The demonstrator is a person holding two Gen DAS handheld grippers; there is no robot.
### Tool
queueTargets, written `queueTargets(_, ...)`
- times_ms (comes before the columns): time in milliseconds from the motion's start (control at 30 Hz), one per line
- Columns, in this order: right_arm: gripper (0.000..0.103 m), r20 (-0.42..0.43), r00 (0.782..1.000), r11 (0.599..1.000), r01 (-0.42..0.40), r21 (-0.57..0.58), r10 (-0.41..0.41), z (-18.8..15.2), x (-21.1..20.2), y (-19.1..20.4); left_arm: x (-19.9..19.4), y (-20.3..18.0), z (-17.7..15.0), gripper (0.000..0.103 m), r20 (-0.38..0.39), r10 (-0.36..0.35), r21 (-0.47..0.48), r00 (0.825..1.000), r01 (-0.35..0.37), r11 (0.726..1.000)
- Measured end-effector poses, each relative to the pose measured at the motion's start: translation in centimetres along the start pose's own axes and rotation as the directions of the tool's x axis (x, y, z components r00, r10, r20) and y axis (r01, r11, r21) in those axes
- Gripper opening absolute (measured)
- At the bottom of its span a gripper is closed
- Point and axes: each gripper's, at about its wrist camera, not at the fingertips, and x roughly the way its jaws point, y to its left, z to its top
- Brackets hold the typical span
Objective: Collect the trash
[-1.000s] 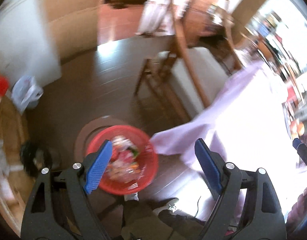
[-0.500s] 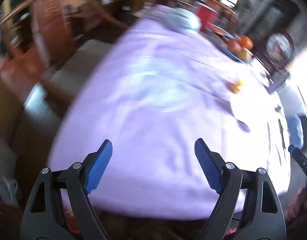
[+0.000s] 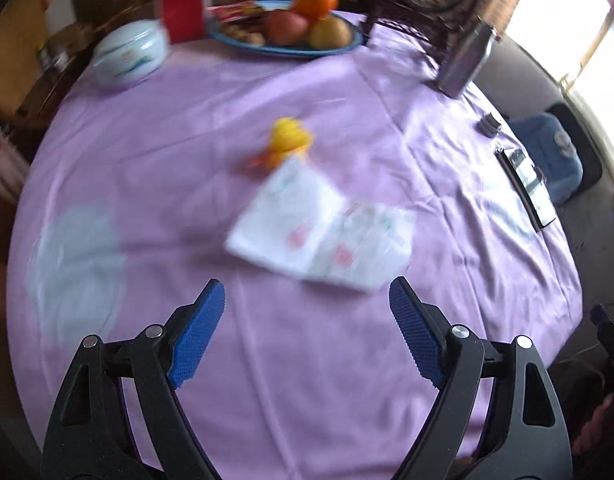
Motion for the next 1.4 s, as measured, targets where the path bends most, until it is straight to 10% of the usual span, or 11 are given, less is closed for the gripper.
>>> queueTargets(667, 0.057, -0.106, 0.994, 0.999, 0.037, -0.02, -0.039, 3.3, 4.4, -3.6, 9.6, -2.1, 2.3, 0.079, -0.094, 0.078, -0.006, 0.993, -0.079, 0.997)
queueTargets(967, 0.057, -0.139, 0.99, 0.998, -0.009, -0.065, 0.0, 4.3, 6.7, -1.7, 7.5, 0.9, 0.9, 0.011, -0.068, -0.01, -0.088, 0.998, 0.004, 0.996)
queueTargets(1167, 0.057, -0.151, 0.988, 0.994, -0.046, -0.099, 0.031, 4.7, 7.5, 0.0, 4.7, 1.5, 0.7, 0.015, -0.008, -0.066, -0.107, 0.998, 0.065, 0.992)
queueTargets(1400, 0.057, -0.145, 0.989, 0.992, -0.044, -0.115, 0.027, 4.8, 7.2, 0.4, 4.4, 3.5, 2.1, 0.054, 0.024, 0.016, -0.146, 1.0, -0.012, 0.989)
